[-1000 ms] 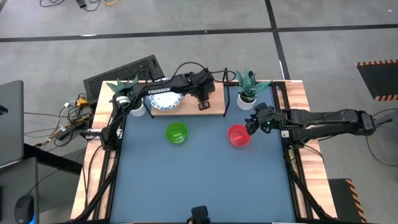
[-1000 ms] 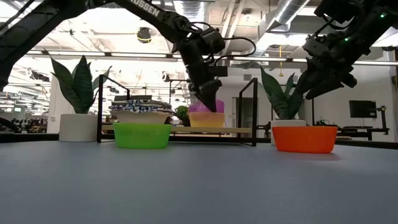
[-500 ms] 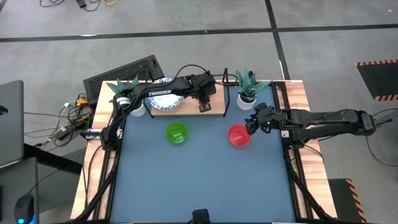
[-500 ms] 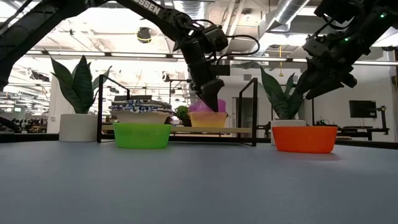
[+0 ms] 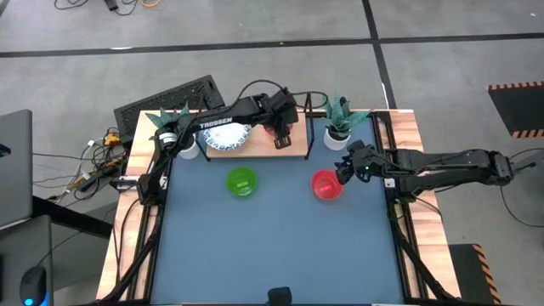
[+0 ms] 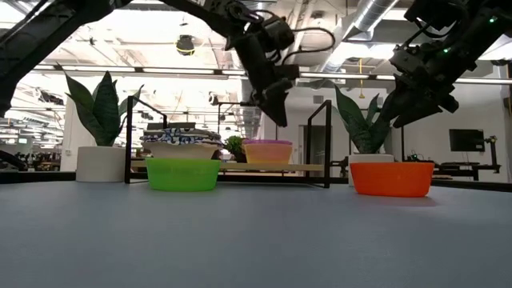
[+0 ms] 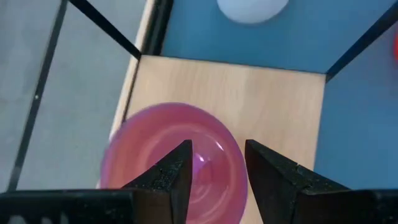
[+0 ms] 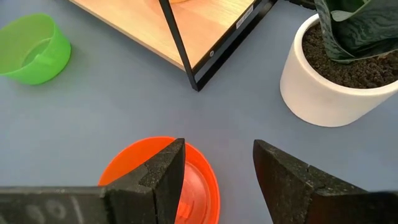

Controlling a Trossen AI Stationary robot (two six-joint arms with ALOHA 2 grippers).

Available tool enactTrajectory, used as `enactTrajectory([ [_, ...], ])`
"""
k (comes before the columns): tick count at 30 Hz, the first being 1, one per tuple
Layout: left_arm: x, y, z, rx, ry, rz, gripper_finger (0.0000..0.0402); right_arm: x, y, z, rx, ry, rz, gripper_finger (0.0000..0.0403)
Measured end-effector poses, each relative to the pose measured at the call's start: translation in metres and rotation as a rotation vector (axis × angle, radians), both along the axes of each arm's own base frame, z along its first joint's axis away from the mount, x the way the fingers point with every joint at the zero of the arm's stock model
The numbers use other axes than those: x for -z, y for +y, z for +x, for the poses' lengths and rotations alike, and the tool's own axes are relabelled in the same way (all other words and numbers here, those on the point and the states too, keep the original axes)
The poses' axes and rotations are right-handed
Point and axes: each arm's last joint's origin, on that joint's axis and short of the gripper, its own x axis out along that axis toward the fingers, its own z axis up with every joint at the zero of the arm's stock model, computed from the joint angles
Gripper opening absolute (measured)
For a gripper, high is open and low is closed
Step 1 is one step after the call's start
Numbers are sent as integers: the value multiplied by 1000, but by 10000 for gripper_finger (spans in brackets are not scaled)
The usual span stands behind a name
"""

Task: Place and stack bowls onto a shelf
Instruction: Stack the green bowl on top of the purple bowl

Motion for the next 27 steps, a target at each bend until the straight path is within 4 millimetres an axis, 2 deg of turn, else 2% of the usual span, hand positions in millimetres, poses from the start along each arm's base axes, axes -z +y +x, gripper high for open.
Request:
enactTrajectory([
  [5,-19,-9,5,-3,-78,-79,133,0,0,0,-2,1,-2,215],
  [10,-22,-35,9,138,-106,-332,133,0,0,0,-8,2,5,215],
  [13,-16,-63,10,260,-26,-425,133,1,1,-1,-13,10,12,215],
  [17,-10,-103,9,373,134,-382,133,2,1,-2,-16,34,18,215],
  [21,-5,-138,4,415,275,-368,133,3,1,-2,-17,36,19,215],
  [27,1,-181,-12,362,498,-429,133,3,1,-2,-21,37,22,215],
])
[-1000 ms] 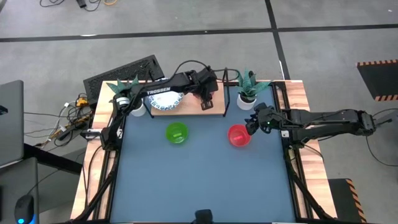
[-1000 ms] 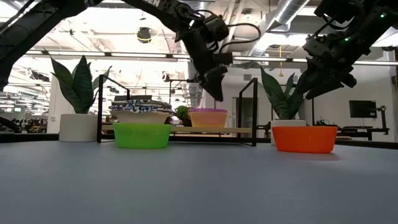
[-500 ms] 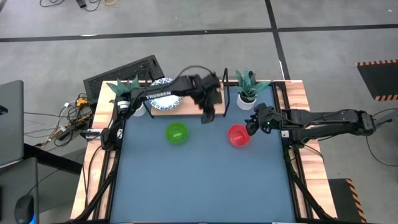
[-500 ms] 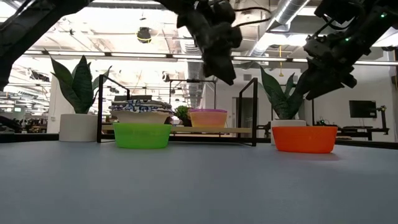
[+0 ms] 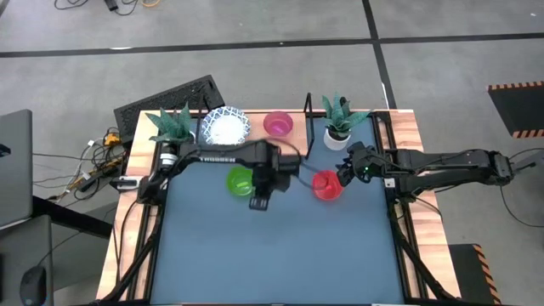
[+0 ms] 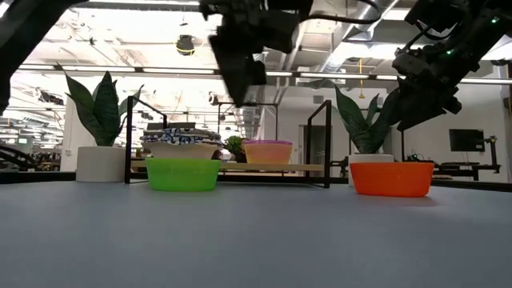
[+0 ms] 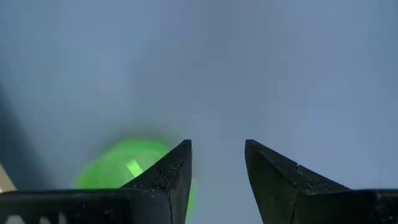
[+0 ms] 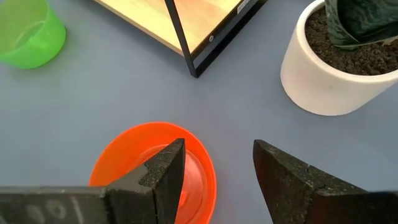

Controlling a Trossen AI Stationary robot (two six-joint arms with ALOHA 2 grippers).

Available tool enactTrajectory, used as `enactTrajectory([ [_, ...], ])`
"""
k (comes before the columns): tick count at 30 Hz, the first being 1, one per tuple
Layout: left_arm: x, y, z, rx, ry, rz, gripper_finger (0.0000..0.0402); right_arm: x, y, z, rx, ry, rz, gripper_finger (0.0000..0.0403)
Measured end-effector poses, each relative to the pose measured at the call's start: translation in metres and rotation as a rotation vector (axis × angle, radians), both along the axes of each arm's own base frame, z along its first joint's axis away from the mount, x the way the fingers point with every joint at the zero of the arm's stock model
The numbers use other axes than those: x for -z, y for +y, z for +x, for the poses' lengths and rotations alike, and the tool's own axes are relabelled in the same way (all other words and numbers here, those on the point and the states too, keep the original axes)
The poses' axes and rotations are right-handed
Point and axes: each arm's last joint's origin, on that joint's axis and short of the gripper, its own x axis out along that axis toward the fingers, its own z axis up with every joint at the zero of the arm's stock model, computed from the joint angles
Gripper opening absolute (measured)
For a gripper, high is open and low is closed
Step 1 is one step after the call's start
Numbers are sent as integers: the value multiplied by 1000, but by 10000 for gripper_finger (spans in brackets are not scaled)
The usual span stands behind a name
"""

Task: Place and stack bowls onto a shelf
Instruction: Stack the green bowl on top of the purple bowl

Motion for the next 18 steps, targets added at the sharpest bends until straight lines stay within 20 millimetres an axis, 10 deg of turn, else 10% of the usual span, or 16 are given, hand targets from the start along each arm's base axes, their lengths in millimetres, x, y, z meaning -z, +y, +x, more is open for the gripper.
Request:
enactTrajectory([
  [18,-38,-50,-38,-174,-65,241,133,1,0,-1,-26,29,-19,215],
])
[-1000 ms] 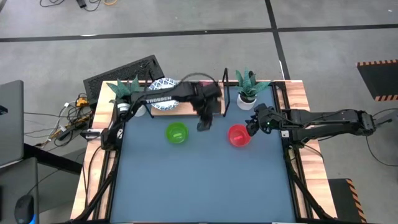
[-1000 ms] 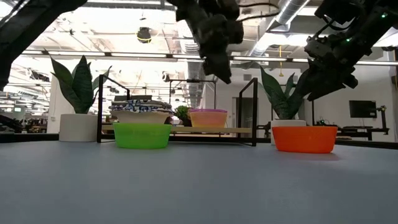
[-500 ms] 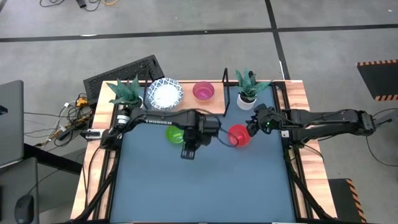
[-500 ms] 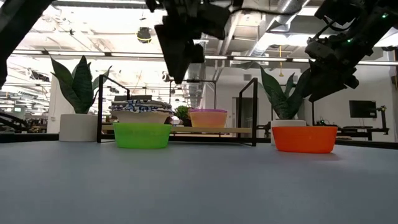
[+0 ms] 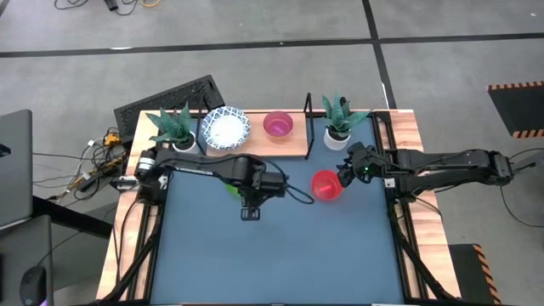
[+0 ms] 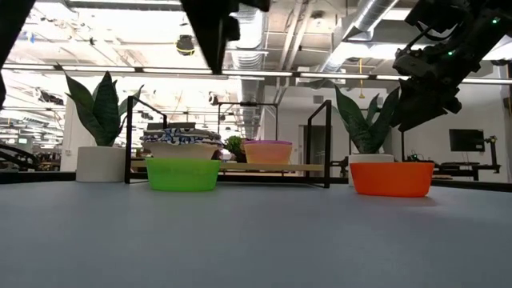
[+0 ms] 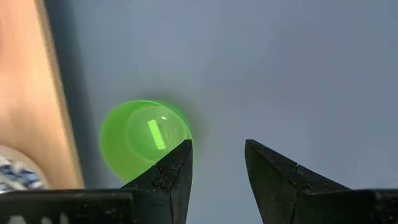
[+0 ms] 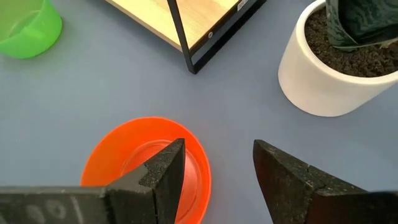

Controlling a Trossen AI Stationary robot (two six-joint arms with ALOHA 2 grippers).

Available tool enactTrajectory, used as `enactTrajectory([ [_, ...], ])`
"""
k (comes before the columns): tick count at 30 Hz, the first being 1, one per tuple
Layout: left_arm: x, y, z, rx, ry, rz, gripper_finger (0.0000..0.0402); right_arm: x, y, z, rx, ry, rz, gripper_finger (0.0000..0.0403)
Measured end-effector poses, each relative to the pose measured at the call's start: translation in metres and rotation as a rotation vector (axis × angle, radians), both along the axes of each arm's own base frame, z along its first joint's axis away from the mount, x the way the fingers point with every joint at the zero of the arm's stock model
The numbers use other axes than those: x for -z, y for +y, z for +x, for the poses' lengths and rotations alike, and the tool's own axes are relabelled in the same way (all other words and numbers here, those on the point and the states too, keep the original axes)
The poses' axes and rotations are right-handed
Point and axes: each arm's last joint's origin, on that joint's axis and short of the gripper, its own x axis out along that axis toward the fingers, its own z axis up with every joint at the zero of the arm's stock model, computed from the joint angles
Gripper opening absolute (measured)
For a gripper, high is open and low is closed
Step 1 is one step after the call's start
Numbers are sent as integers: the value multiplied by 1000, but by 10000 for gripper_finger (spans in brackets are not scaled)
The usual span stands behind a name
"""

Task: Place and stack bowls onto a shelf
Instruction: Stack the green bowl on top of the purple bowl

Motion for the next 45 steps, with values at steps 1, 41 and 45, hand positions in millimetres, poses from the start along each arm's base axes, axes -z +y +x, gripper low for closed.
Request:
enactTrajectory([
  [1,3,0,-3,-7,-6,-3,133,0,0,0,0,0,0,215],
  [41,126,19,-66,-221,-174,-100,1,0,0,0,26,-18,13,215],
  [45,89,16,-50,-202,-224,-193,0,0,0,0,25,-18,13,215],
])
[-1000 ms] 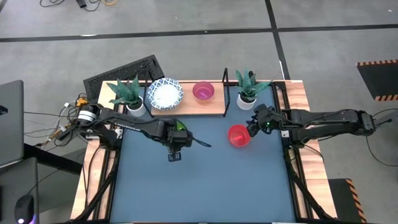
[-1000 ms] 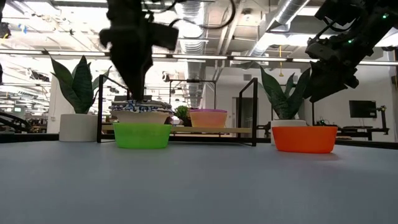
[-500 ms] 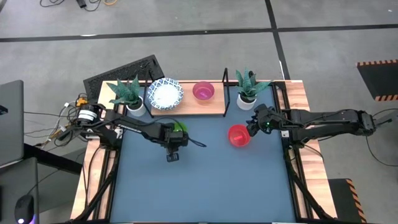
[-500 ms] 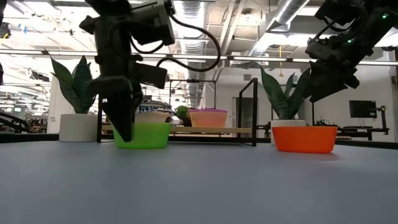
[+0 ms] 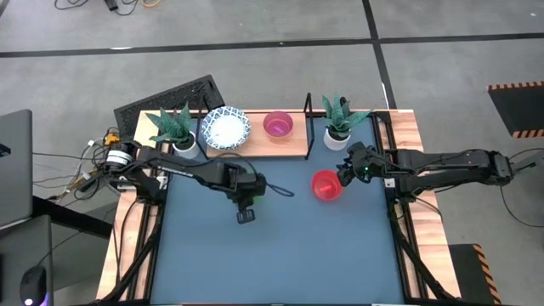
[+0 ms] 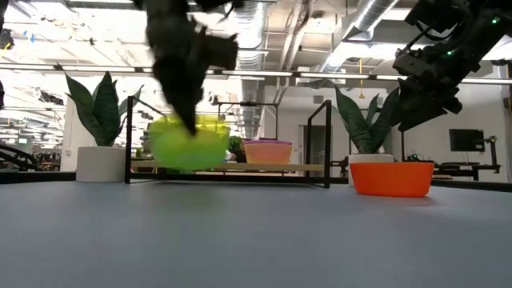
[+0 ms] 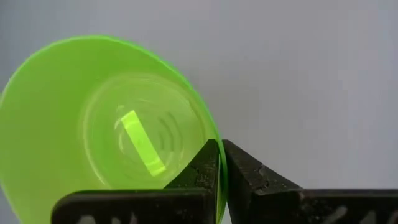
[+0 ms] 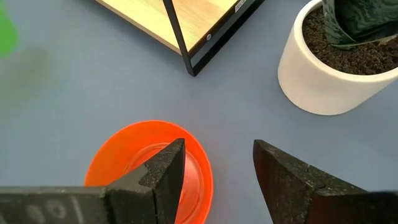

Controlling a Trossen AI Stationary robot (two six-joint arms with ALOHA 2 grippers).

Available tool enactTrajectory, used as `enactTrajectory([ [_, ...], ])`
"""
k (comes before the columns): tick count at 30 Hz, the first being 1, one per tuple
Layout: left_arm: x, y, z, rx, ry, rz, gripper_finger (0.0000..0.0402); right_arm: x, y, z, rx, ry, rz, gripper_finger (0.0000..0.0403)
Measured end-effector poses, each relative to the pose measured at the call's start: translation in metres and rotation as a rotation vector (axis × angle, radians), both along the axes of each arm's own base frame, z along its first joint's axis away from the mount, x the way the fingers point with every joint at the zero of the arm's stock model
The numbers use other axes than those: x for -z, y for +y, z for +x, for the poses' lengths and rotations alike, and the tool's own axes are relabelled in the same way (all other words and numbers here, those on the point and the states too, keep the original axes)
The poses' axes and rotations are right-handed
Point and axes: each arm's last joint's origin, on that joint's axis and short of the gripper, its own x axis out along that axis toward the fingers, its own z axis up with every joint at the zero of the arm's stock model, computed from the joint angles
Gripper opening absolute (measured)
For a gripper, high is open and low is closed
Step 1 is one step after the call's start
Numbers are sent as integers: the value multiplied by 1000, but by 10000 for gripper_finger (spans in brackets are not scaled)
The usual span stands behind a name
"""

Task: Place and stack bowls onto a shelf
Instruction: Stack the green bowl on top of the purple bowl

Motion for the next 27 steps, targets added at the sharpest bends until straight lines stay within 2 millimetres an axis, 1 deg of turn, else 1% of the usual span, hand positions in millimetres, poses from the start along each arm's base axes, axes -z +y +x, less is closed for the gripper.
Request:
enactTrajectory([
  [3,-36,-1,10,52,-55,8,0,0,0,0,0,0,0,215],
  [5,-60,1,17,81,-121,77,0,0,0,0,-1,0,0,215],
  [7,-82,8,22,102,-182,194,0,0,0,0,0,1,-1,215],
  [10,-110,25,28,99,-254,418,0,0,0,0,0,2,-4,215],
  [12,-121,41,33,81,-283,539,0,0,0,0,0,2,-6,215],
  [13,-125,50,34,79,-293,573,0,0,0,0,0,2,-6,215],
  [15,-129,70,36,63,-307,600,0,0,0,0,0,2,-6,215],
  [18,-132,101,38,-10,-357,618,0,0,0,0,2,3,-8,215],
  [20,-129,119,35,-51,-334,624,0,0,0,0,2,3,-8,215],
  [21,-125,127,37,-66,-329,621,0,0,0,0,3,2,-9,215],
  [23,-122,141,42,-89,-359,613,0,0,0,0,7,2,-14,215],
  [24,-117,147,41,-90,-343,599,0,0,-1,0,12,2,-17,215],
  [25,-111,152,44,-89,-327,591,0,0,-1,0,15,0,-18,215],
  [27,-105,159,51,-90,-348,593,0,0,-1,0,21,-1,-21,215],
])
